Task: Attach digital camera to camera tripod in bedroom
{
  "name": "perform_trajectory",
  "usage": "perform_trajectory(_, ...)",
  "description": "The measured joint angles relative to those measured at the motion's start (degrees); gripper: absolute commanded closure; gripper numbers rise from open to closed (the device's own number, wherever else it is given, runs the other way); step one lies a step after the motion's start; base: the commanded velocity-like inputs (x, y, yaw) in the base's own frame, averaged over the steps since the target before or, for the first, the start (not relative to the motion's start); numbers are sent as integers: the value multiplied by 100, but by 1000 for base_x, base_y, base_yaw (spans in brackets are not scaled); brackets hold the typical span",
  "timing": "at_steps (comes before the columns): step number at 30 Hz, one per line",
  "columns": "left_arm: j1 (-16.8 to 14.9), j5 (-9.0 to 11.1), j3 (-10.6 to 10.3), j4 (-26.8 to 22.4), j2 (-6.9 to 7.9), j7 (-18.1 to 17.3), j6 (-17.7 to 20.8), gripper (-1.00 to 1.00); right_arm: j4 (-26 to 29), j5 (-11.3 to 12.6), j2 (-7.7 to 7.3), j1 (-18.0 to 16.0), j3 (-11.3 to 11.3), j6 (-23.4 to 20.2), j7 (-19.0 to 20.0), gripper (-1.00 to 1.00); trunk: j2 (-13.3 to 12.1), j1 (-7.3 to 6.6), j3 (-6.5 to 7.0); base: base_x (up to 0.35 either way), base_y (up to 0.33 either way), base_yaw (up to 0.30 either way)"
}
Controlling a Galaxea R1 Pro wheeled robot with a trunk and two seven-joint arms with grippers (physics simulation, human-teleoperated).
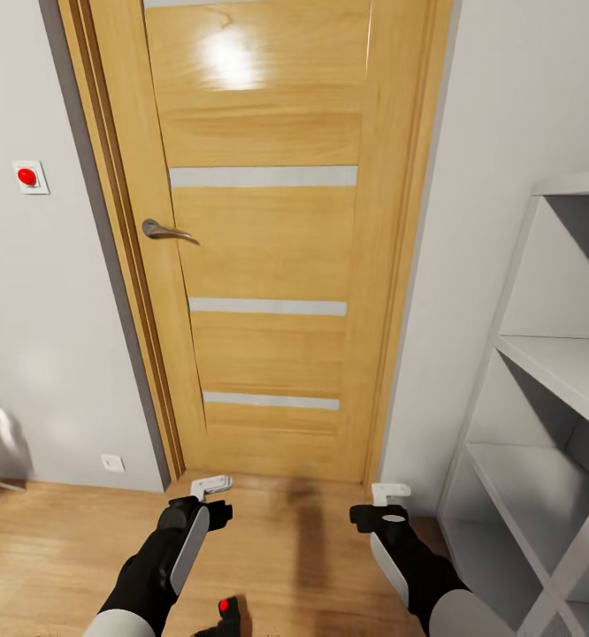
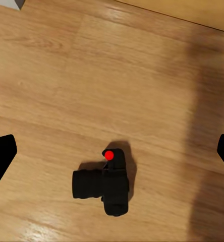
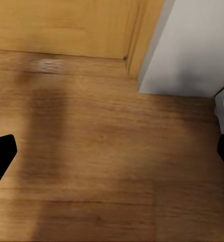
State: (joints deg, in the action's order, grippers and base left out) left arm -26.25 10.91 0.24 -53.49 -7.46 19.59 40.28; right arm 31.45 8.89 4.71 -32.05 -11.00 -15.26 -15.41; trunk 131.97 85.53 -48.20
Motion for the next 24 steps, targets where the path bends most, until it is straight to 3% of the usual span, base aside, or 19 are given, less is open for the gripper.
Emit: perform_trajectory(24,0,-2,0,3,1,0,0,-100,0,19,1,0,-1,-18,12,-100,963,527,-431,0,0,0)
